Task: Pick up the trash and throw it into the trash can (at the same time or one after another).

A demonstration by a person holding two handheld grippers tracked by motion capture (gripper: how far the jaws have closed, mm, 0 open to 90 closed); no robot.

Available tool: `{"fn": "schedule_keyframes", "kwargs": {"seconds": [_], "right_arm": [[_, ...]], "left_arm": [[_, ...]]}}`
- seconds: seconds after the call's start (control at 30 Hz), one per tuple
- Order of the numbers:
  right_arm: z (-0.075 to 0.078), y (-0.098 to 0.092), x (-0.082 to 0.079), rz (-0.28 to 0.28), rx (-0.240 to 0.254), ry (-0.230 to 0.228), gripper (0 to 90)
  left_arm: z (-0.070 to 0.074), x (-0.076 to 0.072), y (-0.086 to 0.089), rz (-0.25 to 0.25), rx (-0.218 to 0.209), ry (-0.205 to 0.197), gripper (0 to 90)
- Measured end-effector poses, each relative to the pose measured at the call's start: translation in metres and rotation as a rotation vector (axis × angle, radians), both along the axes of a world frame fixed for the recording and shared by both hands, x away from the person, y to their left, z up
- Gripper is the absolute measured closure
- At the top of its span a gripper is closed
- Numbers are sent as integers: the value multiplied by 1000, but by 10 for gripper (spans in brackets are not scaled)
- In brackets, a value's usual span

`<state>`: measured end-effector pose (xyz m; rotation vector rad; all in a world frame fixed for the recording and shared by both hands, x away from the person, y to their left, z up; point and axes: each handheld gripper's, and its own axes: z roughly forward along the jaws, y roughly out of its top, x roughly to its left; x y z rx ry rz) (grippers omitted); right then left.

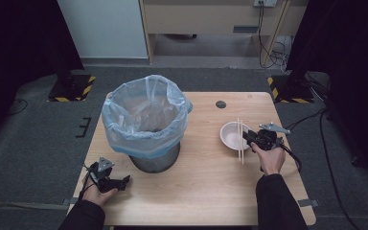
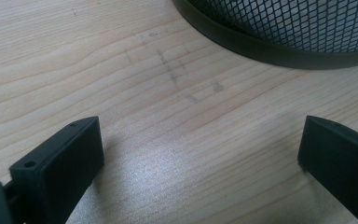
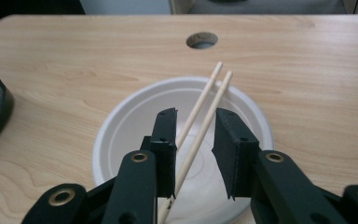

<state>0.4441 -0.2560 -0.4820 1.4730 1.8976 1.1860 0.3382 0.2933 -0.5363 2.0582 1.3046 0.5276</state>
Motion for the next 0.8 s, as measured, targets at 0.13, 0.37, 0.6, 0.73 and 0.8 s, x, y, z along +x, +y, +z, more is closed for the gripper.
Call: {"fn": "schedule_keyframes", "kwargs": {"seconds": [0.13, 0.37, 0.6, 0.73, 0.8], "right_arm": [[-5, 1, 2, -2, -18, 24, 720], [-13, 3, 6, -8, -23, 63, 730], [-15, 2, 7, -24, -1, 88, 754], [-16, 2, 8, -35, 12, 98, 772], [-16, 3, 9, -41, 15, 103, 775]], "left_arm": [[0, 0, 0, 0, 0, 0, 0], [0, 0, 0, 0, 0, 0, 0], [0, 0, 0, 0, 0, 0, 0], [0, 0, 0, 0, 0, 0, 0], [0, 0, 0, 0, 0, 0, 0]]}}
